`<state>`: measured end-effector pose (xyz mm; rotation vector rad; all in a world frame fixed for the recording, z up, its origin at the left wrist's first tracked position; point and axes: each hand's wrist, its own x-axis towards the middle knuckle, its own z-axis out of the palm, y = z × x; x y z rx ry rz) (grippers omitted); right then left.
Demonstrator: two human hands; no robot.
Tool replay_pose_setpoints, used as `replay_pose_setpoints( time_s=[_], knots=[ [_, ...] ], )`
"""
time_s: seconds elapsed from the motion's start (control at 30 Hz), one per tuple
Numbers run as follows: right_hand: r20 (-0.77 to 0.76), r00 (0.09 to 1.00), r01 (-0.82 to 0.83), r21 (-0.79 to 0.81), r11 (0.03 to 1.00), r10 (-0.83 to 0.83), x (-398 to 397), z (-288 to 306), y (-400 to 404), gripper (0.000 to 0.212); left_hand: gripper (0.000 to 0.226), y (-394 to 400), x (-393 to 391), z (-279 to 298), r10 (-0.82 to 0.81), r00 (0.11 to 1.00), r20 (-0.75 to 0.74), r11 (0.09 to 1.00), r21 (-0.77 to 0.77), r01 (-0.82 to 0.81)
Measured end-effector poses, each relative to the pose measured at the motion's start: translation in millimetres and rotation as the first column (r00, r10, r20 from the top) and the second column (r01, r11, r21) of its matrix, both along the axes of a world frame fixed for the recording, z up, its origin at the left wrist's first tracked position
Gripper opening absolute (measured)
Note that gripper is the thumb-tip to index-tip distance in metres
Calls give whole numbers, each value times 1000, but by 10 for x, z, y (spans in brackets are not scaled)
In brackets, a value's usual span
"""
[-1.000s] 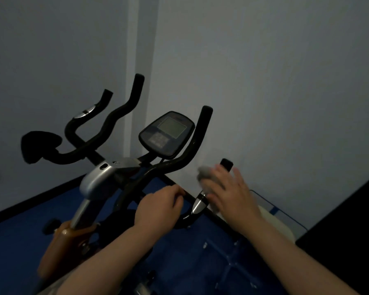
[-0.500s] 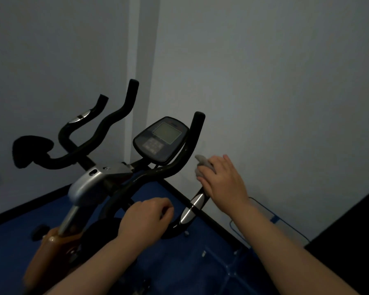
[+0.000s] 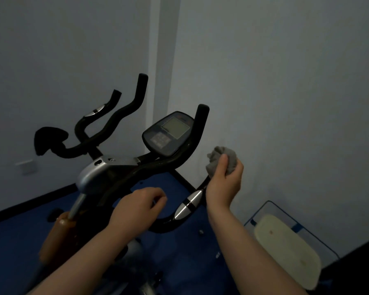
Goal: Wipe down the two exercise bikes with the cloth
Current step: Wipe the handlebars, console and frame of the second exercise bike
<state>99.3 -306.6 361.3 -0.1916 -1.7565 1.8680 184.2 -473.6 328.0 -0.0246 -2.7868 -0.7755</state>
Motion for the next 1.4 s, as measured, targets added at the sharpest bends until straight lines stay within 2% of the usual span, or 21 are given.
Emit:
replay_pose_setpoints(
  time_s=[0.03, 0.1, 0.2, 0.3, 0.37, 0.43, 0.53, 0.63, 0.7, 0.9, 1.03, 1.13, 1.2, 1.23, 1.3, 1.33, 1.4],
  knots=[
    [36, 998, -50, 24, 998, 49, -65, 71, 43, 16, 14, -2, -2, 1, 10, 1000, 2, 1000, 0, -10],
    [69, 991, -116, 72, 991, 111, -132, 154, 131, 17, 14, 5, -6, 9, 25, 1000, 4, 1000, -4, -25],
    [42, 996, -75, 35, 997, 73, 4, -60, 120, 16, 13, 12, -13, 11, 28, 1000, 10, 1000, -7, -28],
    [87, 993, -81, -26, 996, 83, 290, -401, 3, 25, 13, -3, -16, 2, 38, 999, 11, 999, -14, -38],
    [73, 991, -117, 25, 993, 115, 279, -417, 19, 38, 14, -9, -18, -19, 35, 999, 4, 999, -17, -35],
    [87, 987, -139, 87, 986, 132, 147, -295, 94, 40, 14, -15, -21, -30, 27, 1000, 7, 999, -24, -26],
    [77, 978, -197, 13, 980, 196, 137, -257, 64, 33, 14, -15, -30, -39, 10, 1000, 14, 1000, -25, -10],
    [122, 962, -240, -42, 970, 244, 470, -551, -131, 41, 14, -21, -38, -40, 4, 1000, 4, 999, -39, -3],
    [124, 953, -272, -57, 960, 278, 556, -594, -152, 38, 14, -23, -38, -43, 2, 1000, -6, 999, -38, -3],
    [76, 997, 17, -151, 988, -6, 236, -259, -193, 31, 16, -17, -27, -36, 1, 1000, -24, 999, 35, -1],
    [58, 998, -13, -40, 999, 15, 693, -585, -459, 45, 17, -14, -29, -33, -2, 999, -46, 994, 105, 6],
    [-94, 996, 19, 194, 981, 0, 807, -582, -492, 47, 17, -33, 11, -12, 21, 995, -102, 951, 308, 11],
    [-151, 987, 21, 493, 870, 62, 776, -502, -463, 43, 15, -53, 61, 16, 79, 981, -175, 898, 440, 6],
    [-137, 985, 11, 644, 765, 102, 775, -483, -452, 43, 14, -66, 83, 25, 108, 971, -214, 867, 499, 14],
    [-74, 975, -56, 831, 554, 210, 846, -468, -445, 54, 14, -121, 128, 45, 135, 952, -276, 835, 549, 41],
    [-35, 962, -99, 880, 465, 272, 904, -476, -433, 57, 16, -175, 160, 39, 124, 942, -313, 865, 499, 52],
    [36, 910, -170, 941, 293, 412, 1005, -529, -351, 54, 21, -333, 249, -30, 63, 907, -416, 964, 260, 52]
  ],
)
